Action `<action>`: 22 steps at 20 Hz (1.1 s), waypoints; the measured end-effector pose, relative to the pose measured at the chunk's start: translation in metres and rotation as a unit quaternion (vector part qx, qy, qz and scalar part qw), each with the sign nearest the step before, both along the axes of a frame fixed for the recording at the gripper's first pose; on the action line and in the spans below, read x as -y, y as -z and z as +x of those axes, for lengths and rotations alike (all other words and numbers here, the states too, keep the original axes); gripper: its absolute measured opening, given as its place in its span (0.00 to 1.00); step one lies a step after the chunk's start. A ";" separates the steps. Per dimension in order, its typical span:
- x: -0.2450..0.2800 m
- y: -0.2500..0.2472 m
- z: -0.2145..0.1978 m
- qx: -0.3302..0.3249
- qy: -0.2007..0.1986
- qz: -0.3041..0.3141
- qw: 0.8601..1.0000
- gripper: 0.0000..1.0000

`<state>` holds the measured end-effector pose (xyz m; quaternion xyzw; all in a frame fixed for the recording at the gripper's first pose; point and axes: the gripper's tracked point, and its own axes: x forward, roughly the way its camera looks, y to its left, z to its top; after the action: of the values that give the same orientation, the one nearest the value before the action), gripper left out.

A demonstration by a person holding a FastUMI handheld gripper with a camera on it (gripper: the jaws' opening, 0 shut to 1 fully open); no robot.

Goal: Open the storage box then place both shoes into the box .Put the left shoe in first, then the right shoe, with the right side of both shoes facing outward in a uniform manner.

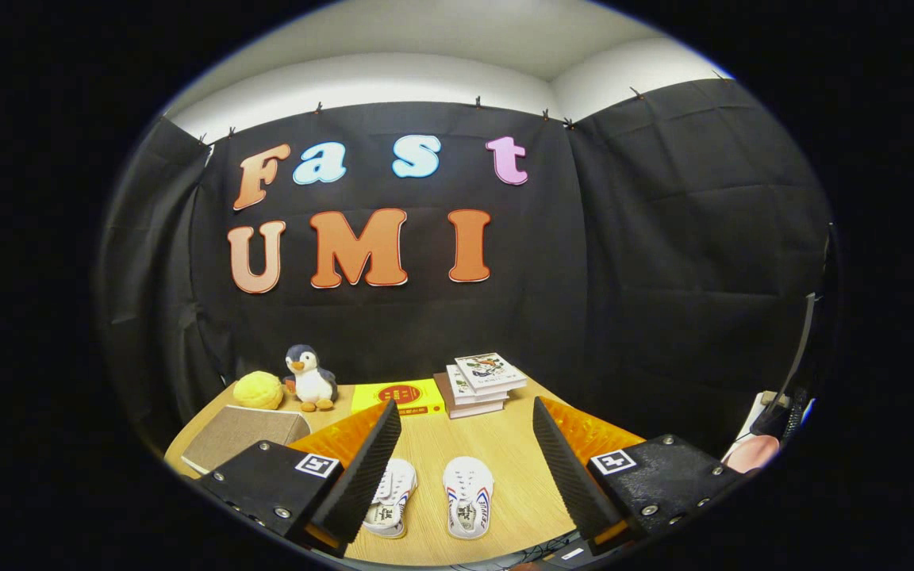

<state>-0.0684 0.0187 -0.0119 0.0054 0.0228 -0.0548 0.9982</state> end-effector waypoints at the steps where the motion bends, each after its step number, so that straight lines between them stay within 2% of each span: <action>1: 0.004 -0.001 0.003 0.000 0.001 0.001 1.000 0.99; 9: 0.015 0.007 0.043 -0.016 -0.043 0.007 0.999 0.99; 11: 0.009 0.017 0.053 -0.033 -0.069 0.027 0.997 0.99; 15: -0.018 0.041 0.071 -0.077 -0.146 0.069 0.984 0.99; 17: -0.038 0.056 0.075 -0.108 -0.190 0.098 0.971 0.99; 18: -0.051 0.063 0.074 -0.128 -0.217 0.121 0.960 0.98; 20: -0.074 0.077 0.074 -0.161 -0.262 0.173 0.936 0.99; 22: -0.098 0.087 0.071 -0.185 -0.308 0.236 0.903 0.98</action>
<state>0.0022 0.1164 -0.0991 0.2228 0.2198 0.2623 0.9128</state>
